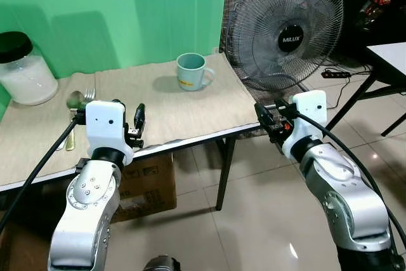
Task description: Setting the table
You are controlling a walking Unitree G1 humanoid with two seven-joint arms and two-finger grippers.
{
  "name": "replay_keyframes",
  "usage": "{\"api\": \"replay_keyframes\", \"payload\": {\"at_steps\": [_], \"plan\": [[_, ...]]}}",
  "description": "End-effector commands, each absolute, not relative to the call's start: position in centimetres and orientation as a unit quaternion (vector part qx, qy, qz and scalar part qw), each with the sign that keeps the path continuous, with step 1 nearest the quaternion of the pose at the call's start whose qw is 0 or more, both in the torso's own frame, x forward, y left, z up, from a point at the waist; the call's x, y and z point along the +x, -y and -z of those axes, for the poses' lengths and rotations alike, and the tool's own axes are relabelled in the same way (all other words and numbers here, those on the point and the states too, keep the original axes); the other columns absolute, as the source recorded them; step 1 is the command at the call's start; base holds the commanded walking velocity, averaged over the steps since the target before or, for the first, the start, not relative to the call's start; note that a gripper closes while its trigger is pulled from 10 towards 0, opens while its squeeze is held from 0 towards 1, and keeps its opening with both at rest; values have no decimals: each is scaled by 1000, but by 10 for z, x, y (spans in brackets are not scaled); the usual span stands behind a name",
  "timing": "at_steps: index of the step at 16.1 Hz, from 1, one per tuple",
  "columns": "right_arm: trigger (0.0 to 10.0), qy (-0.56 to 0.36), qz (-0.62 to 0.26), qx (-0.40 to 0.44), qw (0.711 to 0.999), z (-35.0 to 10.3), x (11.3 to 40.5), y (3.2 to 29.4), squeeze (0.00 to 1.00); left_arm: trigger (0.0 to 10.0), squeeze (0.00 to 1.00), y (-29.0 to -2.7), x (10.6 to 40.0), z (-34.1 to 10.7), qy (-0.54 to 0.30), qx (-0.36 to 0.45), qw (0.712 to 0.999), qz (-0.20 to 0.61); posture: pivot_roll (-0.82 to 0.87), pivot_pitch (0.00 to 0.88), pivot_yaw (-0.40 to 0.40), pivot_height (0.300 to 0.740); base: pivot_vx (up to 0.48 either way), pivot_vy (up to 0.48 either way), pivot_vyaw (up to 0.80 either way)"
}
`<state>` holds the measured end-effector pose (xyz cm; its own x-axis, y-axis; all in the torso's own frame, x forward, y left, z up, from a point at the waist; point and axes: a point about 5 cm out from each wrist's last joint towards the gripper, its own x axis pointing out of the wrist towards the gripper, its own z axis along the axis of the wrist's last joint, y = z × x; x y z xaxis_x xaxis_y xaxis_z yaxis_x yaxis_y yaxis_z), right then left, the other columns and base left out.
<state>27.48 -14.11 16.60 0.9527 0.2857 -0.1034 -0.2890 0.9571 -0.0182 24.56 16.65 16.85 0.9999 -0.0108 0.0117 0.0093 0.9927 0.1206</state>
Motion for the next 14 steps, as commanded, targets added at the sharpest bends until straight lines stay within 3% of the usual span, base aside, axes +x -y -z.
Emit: {"api": "replay_keyframes", "payload": {"at_steps": [1,14], "plan": [[10000,-46,-136,-23,989,-169,277,145,0,10000,0,-167,247,-169,6,60,998,2,25,0,-32,740,0,0,0],[10000,-54,-144,-9,988,-168,278,139,0,10000,0,-168,244,-168,3,73,997,7,42,0,-44,740,0,0,0]]}}
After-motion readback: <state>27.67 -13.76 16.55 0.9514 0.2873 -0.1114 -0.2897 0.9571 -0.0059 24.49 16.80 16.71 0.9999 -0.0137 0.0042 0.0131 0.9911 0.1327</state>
